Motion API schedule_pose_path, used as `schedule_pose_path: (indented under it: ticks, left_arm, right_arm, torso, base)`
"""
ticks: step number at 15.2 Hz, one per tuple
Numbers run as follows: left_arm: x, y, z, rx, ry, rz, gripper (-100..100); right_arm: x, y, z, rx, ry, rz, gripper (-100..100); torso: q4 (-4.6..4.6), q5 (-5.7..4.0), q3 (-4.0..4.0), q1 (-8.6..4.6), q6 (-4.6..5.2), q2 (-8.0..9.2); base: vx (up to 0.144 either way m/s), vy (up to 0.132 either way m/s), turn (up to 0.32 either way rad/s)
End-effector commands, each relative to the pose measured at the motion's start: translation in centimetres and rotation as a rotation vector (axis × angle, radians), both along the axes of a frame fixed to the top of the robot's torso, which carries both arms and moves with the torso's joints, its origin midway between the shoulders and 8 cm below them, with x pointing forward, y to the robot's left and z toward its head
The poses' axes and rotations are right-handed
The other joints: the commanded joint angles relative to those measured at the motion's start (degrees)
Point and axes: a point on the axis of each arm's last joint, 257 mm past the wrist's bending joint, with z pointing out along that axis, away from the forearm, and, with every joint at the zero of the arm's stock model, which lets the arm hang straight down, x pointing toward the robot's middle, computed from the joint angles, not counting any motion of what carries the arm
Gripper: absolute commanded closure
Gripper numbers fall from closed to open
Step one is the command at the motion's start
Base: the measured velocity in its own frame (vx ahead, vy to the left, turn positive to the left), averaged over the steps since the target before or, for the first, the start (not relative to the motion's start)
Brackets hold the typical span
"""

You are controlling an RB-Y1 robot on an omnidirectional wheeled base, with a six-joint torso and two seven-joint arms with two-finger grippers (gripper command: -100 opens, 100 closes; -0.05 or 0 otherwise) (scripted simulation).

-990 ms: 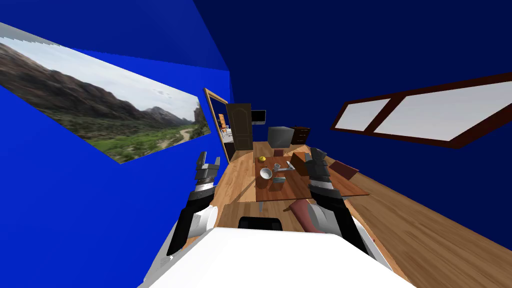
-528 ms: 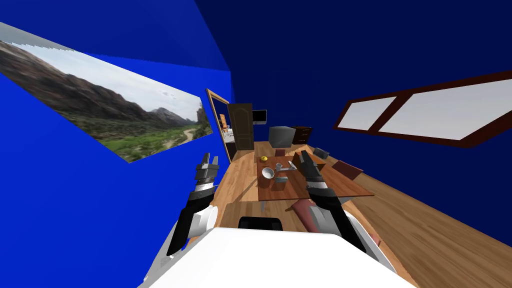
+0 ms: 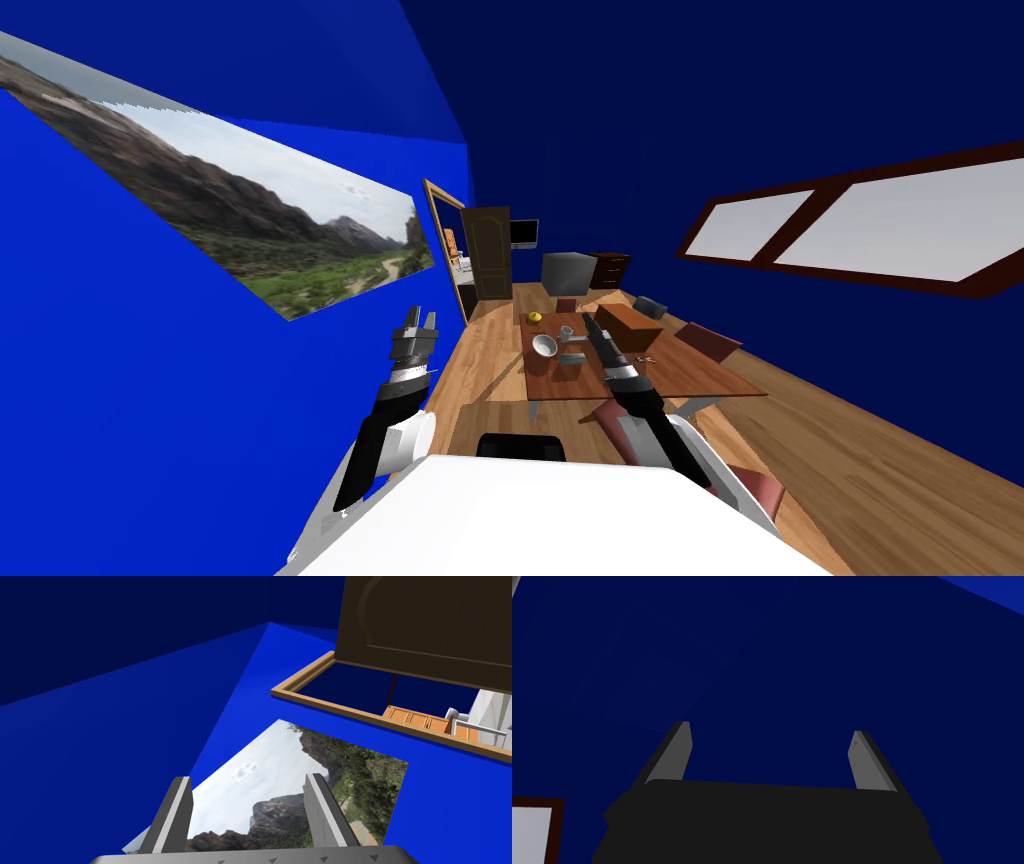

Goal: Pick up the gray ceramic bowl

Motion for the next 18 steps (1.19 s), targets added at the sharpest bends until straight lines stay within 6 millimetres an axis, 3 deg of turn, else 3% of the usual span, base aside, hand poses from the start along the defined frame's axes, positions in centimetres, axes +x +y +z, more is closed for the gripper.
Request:
schedule_pose_path:
  ticks: [1, 12, 18]
  left_arm:
    - [0.0, 0.0, 0.0, 0.0, 0.0, 0.0, 0]
    - [0.0, 0.0, 0.0, 0.0, 0.0, 0.0, 0]
    - [0.0, 0.0, 0.0, 0.0, 0.0, 0.0, 0]
  right_arm:
    - [0.7, 0.5, -2.7, -0.105, 0.05, 0.003, -100]
    - [1.9, 0.6, -12.4, -0.372, 0.212, 0.009, -100]
    - [1.7, -0.2, -19.9, -0.597, 0.322, 0.026, -100]
  torso:
    - [0.0, 0.0, 0.0, 0.0, 0.0, 0.0]
    - [-0.02, 0.0, -0.05, -0.02, 0.0, -0.09]
    - [-0.04, 0.02, -0.11, 0.06, 0.0, -0.21]
  base:
    - [-0.004, 0.159, 0.082]
    - [0.004, 0.121, 0.044]
    - [0.033, 0.124, 0.056]
